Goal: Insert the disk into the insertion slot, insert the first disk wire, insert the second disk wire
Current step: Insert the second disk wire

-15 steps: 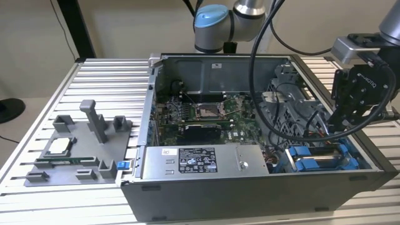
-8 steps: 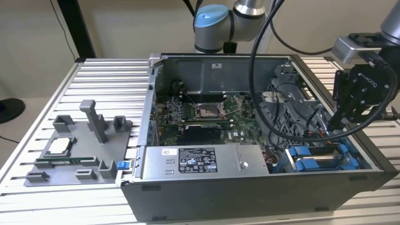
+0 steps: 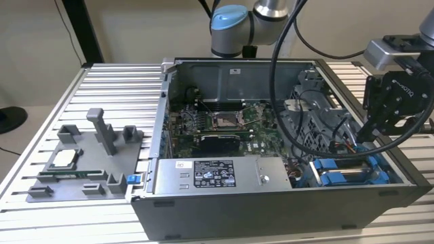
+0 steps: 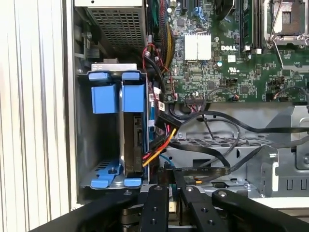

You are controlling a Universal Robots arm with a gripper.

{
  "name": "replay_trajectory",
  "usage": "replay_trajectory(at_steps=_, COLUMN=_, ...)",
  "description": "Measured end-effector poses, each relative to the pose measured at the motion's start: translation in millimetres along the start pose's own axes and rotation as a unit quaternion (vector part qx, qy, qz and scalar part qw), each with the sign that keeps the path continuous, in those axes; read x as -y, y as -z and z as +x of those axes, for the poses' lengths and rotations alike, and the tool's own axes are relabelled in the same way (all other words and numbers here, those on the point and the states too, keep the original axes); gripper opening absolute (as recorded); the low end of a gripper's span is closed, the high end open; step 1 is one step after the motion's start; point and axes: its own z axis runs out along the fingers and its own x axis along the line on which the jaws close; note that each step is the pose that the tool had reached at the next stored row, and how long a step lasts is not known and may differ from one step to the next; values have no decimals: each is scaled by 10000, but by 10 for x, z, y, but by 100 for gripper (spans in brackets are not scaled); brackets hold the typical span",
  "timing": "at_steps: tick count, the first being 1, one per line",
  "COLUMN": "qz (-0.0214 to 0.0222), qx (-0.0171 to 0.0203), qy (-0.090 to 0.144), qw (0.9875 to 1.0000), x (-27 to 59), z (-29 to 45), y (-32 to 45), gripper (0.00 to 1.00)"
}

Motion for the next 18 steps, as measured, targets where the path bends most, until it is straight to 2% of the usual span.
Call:
replay_trajectory(at_steps=2, qz=3, qx=22, qy=1, qw=10000, x=-69, z=71, y=1, gripper=0)
replay_trajectory(at_steps=8, qz=17, qx=45, qy=2, qw=10000, x=-225, z=200, y=-2, gripper=0)
replay_trajectory(at_steps=10, qz=30, qx=58, qy=3, qw=10000, x=-280, z=231, y=-3, gripper=0)
replay_trajectory(at_steps=11, qz=48, qx=77, qy=5, qw=10000, x=-305, z=240, y=-4, gripper=0)
replay_trajectory(at_steps=13, qz=127, qx=179, qy=13, qw=9998, x=-343, z=247, y=-7, gripper=0)
replay_trajectory(at_steps=15, qz=213, qx=298, qy=21, qw=9993, x=-377, z=253, y=-10, gripper=0)
replay_trajectory(at_steps=16, qz=252, qx=340, qy=24, qw=9991, x=-391, z=260, y=-13, gripper=0)
replay_trajectory(at_steps=17, qz=286, qx=365, qy=28, qw=9989, x=-402, z=276, y=-17, gripper=0)
replay_trajectory(at_steps=18, qz=312, qx=373, qy=30, qw=9988, x=-411, z=292, y=-23, gripper=0)
